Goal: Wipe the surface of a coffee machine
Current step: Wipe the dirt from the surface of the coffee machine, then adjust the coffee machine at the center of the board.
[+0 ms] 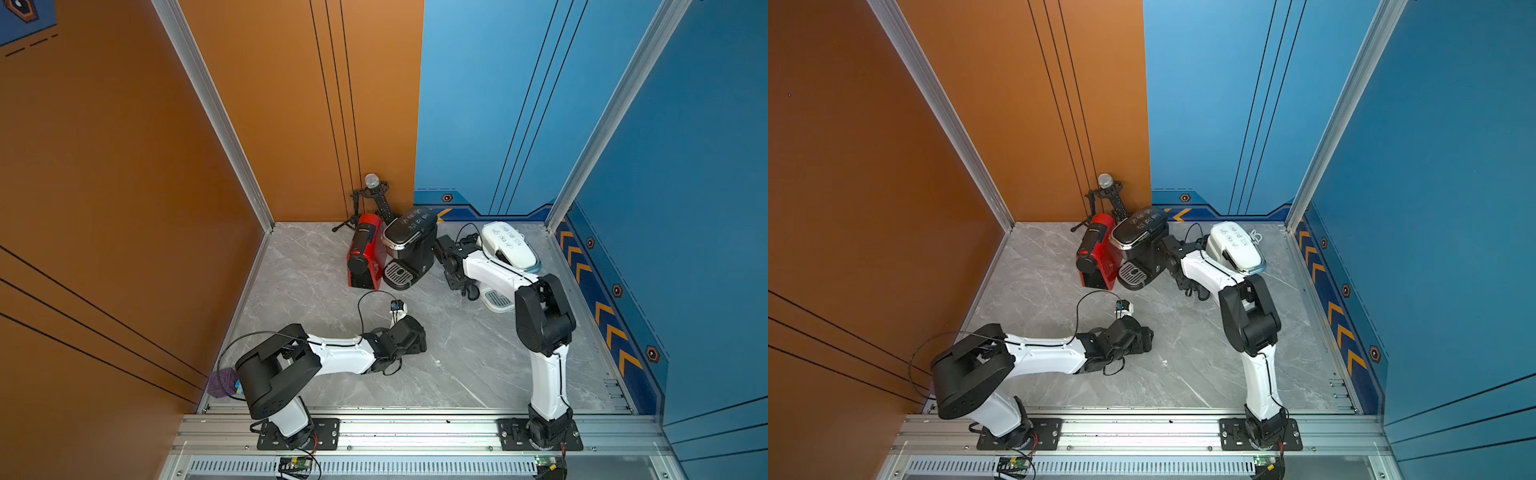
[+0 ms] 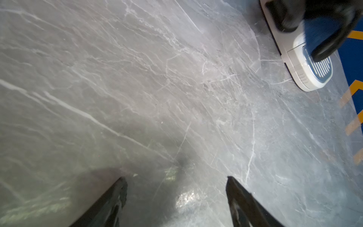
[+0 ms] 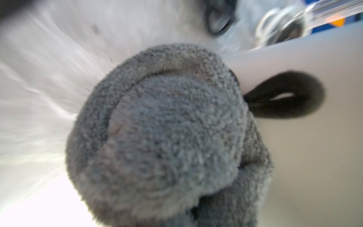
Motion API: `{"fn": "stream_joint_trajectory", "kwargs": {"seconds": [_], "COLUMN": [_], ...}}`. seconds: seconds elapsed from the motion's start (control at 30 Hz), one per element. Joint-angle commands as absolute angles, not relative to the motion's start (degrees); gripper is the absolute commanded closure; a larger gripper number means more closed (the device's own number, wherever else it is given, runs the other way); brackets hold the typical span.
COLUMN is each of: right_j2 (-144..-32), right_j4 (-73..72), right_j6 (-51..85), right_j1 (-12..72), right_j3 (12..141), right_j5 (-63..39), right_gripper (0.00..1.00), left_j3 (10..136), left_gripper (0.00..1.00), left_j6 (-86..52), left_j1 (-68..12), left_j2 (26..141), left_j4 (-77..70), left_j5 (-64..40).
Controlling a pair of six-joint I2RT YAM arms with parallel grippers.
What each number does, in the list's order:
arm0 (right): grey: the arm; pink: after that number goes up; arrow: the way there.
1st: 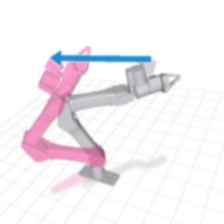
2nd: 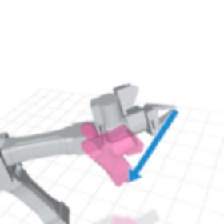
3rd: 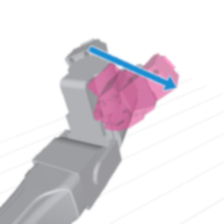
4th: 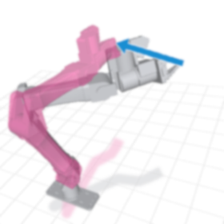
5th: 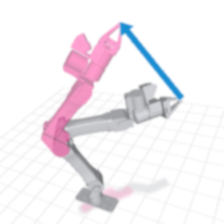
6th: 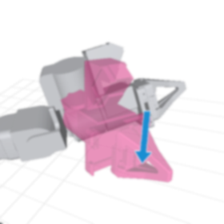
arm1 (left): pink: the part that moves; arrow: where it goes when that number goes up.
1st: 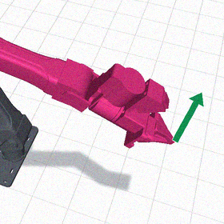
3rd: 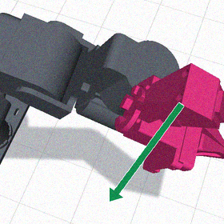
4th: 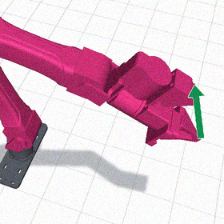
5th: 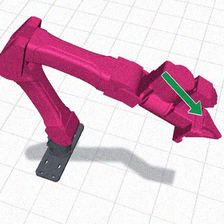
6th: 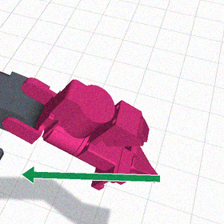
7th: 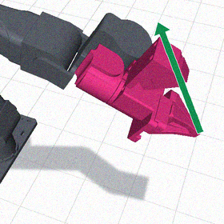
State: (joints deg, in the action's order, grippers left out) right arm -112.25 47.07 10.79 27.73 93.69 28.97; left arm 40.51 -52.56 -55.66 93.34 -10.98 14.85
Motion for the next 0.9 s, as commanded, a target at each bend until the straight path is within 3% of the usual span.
{"fn": "stream_joint_trajectory", "kwargs": {"seconds": [0.0, 0.13, 0.23, 0.33, 0.47, 0.87], "right_j2": [-97.9, -89.3, -85.8, -86.9, -92.2, -92.9], "right_j4": [48.4, 48.4, 46.6, 44.6, 44.0, 41.2], "right_j6": [12.7, 13.8, 15.9, 19.4, 21.5, 20.4], "right_j1": [26.2, 20.7, 11.2, 0.1, -8.2, -6.1], "right_j3": [97.6, 99.7, 99.8, 99.3, 98.5, 86.2], "right_j5": [27.0, 22.8, 16.0, 7.2, 0.3, -6.3], "right_gripper": [0.92, 0.91, 0.91, 0.91, 0.91, 0.91], "left_j3": [42.4, 44.1, 45.6, 47.2, 48.6, 50.0], "left_gripper": [0.2, 0.2, 0.2, 0.2, 0.2, 0.2], "left_j6": [-52.1, -51.8, -51.6, -51.4, -51.2, -50.4], "left_j1": [-56.2, -56.6, -56.9, -57.3, -57.7, -56.0], "left_j2": [94.9, 96.4, 97.9, 99.4, 100.4, 100.1], "left_j4": [-10.3, -10.3, -10.3, -10.3, -10.3, -10.1], "left_j5": [13.9, 13.2, 12.4, 11.6, 11.2, 10.8]}}
